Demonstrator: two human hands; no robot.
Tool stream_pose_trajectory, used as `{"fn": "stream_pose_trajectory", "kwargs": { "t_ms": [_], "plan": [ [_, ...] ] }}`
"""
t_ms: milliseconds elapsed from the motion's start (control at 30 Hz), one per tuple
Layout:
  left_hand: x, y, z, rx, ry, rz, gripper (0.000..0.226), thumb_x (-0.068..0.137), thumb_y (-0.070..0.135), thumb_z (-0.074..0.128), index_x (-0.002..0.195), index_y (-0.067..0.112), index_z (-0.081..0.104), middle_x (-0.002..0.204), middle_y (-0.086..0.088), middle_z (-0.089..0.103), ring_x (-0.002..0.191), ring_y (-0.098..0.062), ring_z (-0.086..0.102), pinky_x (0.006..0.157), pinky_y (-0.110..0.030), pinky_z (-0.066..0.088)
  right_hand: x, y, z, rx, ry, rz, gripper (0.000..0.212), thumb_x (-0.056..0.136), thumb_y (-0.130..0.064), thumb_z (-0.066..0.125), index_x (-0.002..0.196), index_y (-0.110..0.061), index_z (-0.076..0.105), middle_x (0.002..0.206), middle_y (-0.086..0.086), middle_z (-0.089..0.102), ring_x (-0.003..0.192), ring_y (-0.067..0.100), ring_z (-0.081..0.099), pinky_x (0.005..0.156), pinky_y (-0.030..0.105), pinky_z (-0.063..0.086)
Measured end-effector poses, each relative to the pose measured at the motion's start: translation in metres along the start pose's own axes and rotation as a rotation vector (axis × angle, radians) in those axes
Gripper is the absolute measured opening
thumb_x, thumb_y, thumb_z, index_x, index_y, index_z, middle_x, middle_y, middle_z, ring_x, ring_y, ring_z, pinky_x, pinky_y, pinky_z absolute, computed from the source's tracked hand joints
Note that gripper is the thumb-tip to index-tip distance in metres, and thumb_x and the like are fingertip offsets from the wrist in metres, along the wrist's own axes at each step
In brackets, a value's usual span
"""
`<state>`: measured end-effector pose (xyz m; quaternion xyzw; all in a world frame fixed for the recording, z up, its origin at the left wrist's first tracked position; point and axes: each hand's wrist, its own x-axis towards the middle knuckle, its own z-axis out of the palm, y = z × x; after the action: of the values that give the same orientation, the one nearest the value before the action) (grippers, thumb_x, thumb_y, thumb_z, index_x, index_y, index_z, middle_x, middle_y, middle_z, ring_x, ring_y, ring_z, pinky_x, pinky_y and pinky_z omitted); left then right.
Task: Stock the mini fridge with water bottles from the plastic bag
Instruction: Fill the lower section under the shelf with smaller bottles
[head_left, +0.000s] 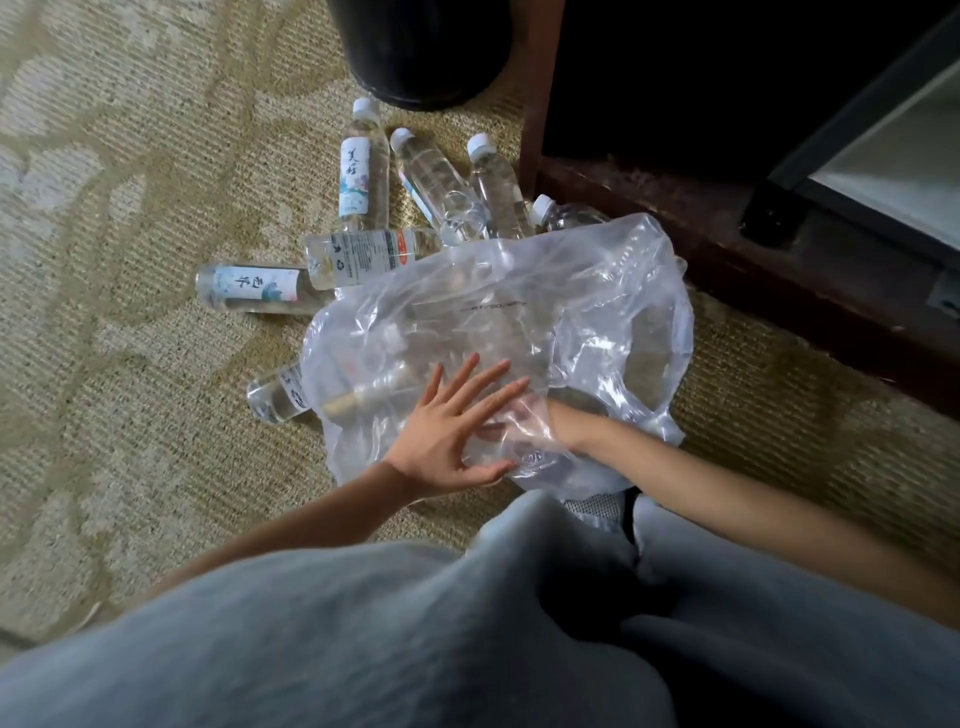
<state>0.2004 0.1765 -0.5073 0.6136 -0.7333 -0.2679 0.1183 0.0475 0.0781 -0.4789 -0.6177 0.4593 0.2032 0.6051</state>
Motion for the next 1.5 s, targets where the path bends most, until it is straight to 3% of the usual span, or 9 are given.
{"fn": "stream_pose_trajectory", "kwargs": {
  "t_ms": [67,167,367,600,700,833,1133,1367,1500],
  "plan": [
    [-0.002,-0.004,-0.001,-0.009,0.015,-0.043,0.086,0.077,0.077,0.038,0.149,0.041,0.008,0.158,0.011,0.012,0.148,-0.022,0.003,0.115,-0.061,0.004,-0.009,-0.011,-0.004,0.053,0.056,0.088,0.030,0.100,-0.037,0.039,0.115,-0.017,0.057,0.090,-0.001,0.060,0.077,0.014,0.059,0.061,0.011,0.047],
    [-0.010,-0.013,0.001,-0.027,-0.056,-0.093,0.098,0.072,0.078,0.048,0.150,0.040,0.000,0.157,0.014,0.010,0.147,-0.021,0.004,0.117,-0.056,0.007,-0.026,-0.019,-0.015,0.115,0.093,-0.001,0.029,0.098,-0.039,0.045,0.121,-0.028,0.056,0.096,0.000,0.065,0.078,0.014,0.059,0.066,0.022,0.048],
    [-0.006,-0.009,0.010,0.059,-0.100,-0.132,0.108,0.067,0.074,0.058,0.150,0.033,0.003,0.156,0.005,0.023,0.143,-0.014,0.011,0.118,-0.044,0.011,-0.039,-0.021,-0.049,-0.062,0.337,-0.058,0.040,0.090,-0.044,0.051,0.062,-0.017,0.042,0.061,-0.002,0.042,0.058,0.015,0.041,0.057,0.030,0.030],
    [-0.013,-0.010,0.011,0.088,-0.053,-0.119,0.094,0.076,0.077,0.025,0.139,0.007,0.018,0.145,-0.017,0.036,0.132,-0.031,0.033,0.103,-0.048,0.030,-0.061,-0.040,-0.033,-0.537,0.641,-0.516,0.037,0.085,-0.043,0.058,0.068,-0.010,0.053,0.053,-0.002,0.048,0.053,0.021,0.047,0.049,0.028,0.027],
    [-0.011,-0.014,0.016,0.201,-0.229,-0.115,0.107,0.074,0.086,0.017,0.147,0.008,0.014,0.154,-0.017,0.010,0.142,-0.038,0.019,0.114,-0.051,0.020,-0.059,-0.056,-0.048,-0.222,0.792,-0.636,0.028,0.079,-0.040,0.067,0.069,-0.017,0.056,0.057,-0.004,0.055,0.052,0.012,0.050,0.050,0.022,0.034],
    [-0.007,-0.009,0.016,0.148,-0.278,-0.194,0.107,0.072,0.069,0.062,0.149,0.033,-0.003,0.158,-0.016,0.009,0.144,-0.038,0.012,0.115,-0.055,0.021,-0.025,-0.060,-0.073,0.207,0.545,-0.392,0.029,0.078,-0.037,0.075,0.088,-0.012,0.063,0.088,0.001,0.059,0.073,0.005,0.052,0.065,0.017,0.040],
    [0.023,0.034,-0.012,-0.213,-0.337,-0.294,0.122,0.067,0.081,0.050,0.149,0.020,-0.016,0.160,-0.001,-0.008,0.144,-0.018,0.005,0.117,-0.050,0.006,-0.008,-0.034,-0.053,0.503,0.434,-0.335,0.056,0.069,-0.042,0.081,0.115,-0.023,0.056,0.105,-0.006,0.065,0.098,0.008,0.061,0.081,0.024,0.050],
    [0.039,0.053,-0.010,-0.437,-0.130,-0.435,0.080,0.079,0.058,0.062,0.143,0.019,0.035,0.145,-0.002,0.039,0.127,-0.016,0.045,0.102,-0.027,0.036,-0.003,0.007,-0.024,0.556,0.348,-0.233,0.064,0.067,-0.012,0.084,0.122,-0.008,0.050,0.104,-0.002,0.067,0.093,0.006,0.065,0.067,0.008,0.050],
    [0.037,0.052,-0.011,-0.464,-0.107,-0.479,0.084,0.078,0.050,0.068,0.146,0.019,0.030,0.148,-0.002,0.036,0.128,-0.014,0.042,0.103,-0.032,0.038,-0.001,0.020,-0.029,0.697,0.336,-0.166,0.040,0.075,-0.024,0.078,0.110,-0.015,0.061,0.096,-0.006,0.066,0.093,0.009,0.064,0.070,0.015,0.050]
  ]
}}
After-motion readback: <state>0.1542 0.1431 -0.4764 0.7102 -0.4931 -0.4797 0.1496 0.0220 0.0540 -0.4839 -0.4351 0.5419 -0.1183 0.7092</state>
